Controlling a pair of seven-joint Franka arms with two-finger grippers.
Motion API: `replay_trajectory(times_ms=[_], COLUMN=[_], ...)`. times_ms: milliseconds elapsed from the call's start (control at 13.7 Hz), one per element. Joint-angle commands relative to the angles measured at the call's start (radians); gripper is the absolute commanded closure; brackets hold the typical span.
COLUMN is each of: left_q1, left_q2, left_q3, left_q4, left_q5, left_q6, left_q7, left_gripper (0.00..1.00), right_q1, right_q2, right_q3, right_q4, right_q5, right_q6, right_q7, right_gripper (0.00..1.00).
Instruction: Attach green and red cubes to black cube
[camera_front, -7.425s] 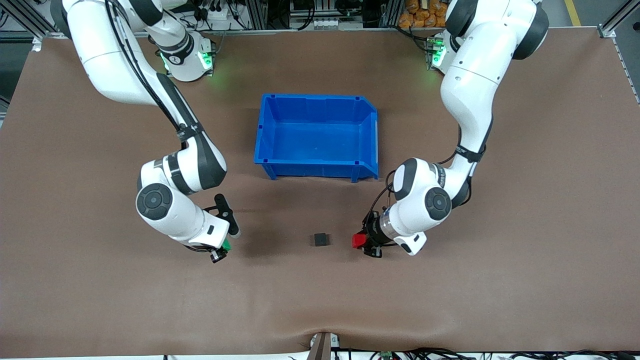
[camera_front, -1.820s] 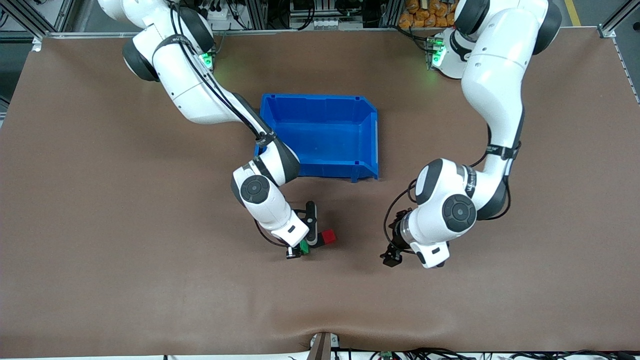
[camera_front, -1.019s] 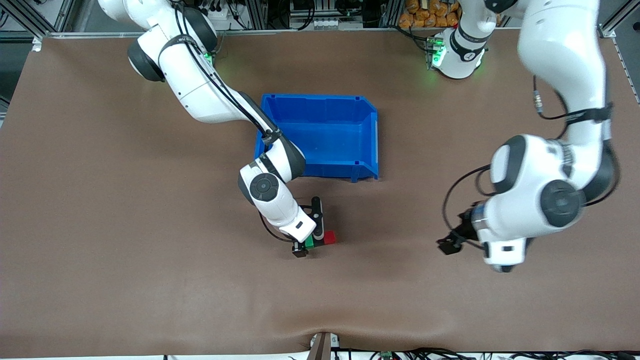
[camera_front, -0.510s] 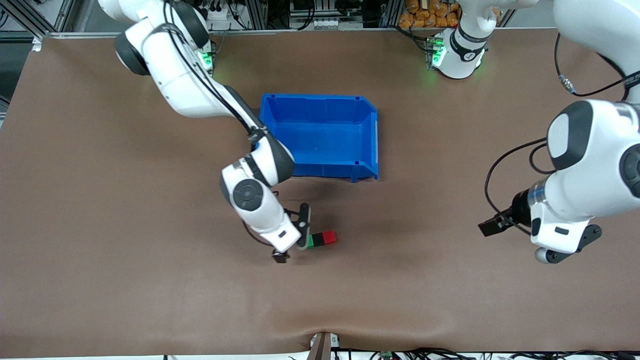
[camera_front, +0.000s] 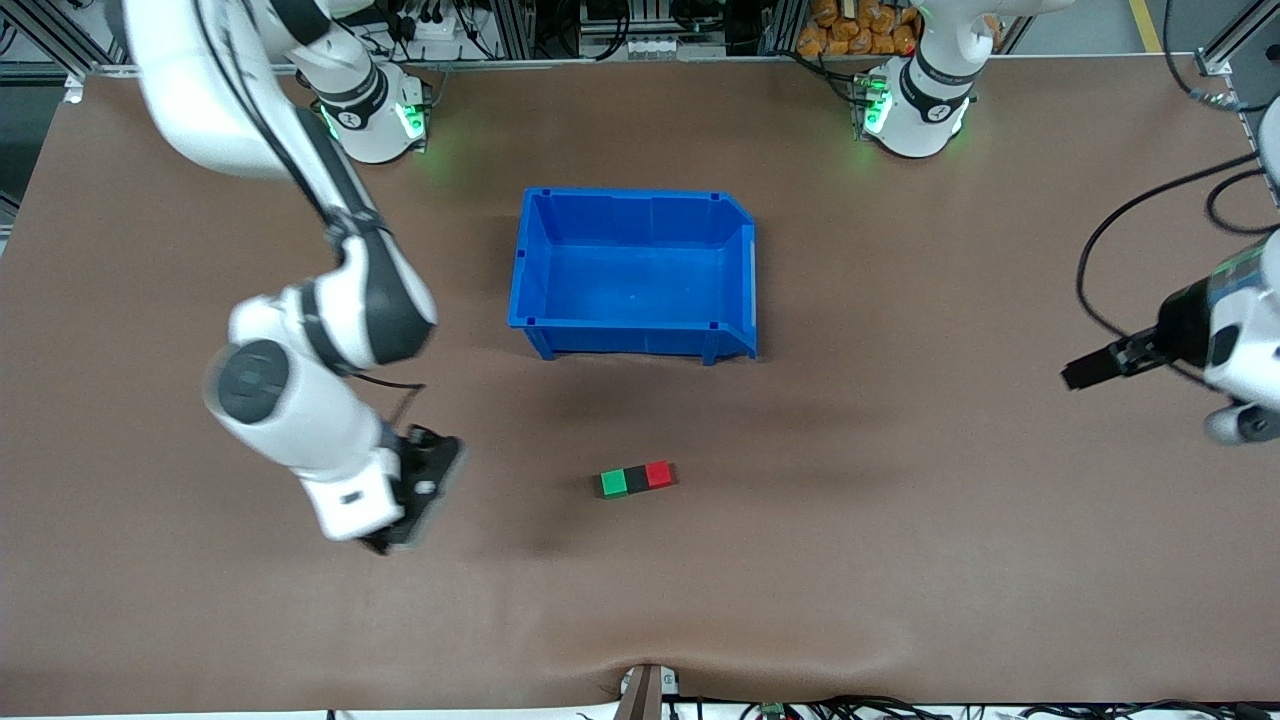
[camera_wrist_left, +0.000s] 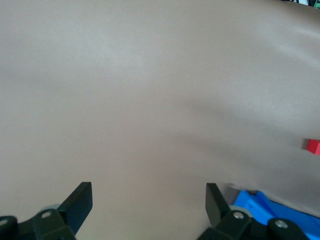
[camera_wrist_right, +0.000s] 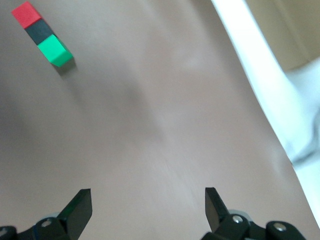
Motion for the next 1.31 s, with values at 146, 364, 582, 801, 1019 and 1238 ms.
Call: replay_trajectory(times_ms=[146, 364, 582, 801, 1019, 1238], left_q1=[0.058, 0.108, 0.114, 0.128, 0.126, 0.126], left_q2=[-0.207, -0.296, -0.333, -0.361, -0.298, -0.301], left_q3=[-0.016, -0.017, -0.016, -0.016, -0.016, -0.017], left_q4=[-0.211, -0.309, -0.353, -0.377, -0.279, -0.273], left_q5=[0.013, -0.005, -0.018, -0.015, -0.009, -0.021], left_q6=[0.030, 0.030, 0.044, 0.049, 0.047, 0.044], left_q7=[0.124, 0.216, 0.244, 0.292, 0.311, 0.319], left_gripper=[0.00, 0.00, 0.00, 0.00, 0.00, 0.00], right_q1=[-0.121, -0.183, -0.185, -0.195, -0.230, -0.244], right_q2=[-0.390, -0.562, -0.648, -0.700, -0.756, -0.765], right_q3=[0.013, 0.010, -0.062, -0.108, -0.115, -0.121], right_q4=[-0.372, -0.476, -0.474, -0.464, -0.457, -0.456], right_q5=[0.010, 0.010, 0.014, 0.043, 0.043, 0.042], right_q6=[-0.008, -0.097, -0.237, -0.390, -0.505, -0.548], right_q7=[0.174, 0.318, 0.455, 0.633, 0.734, 0.771], right_gripper=[0.00, 0.00, 0.00, 0.00, 0.00, 0.00])
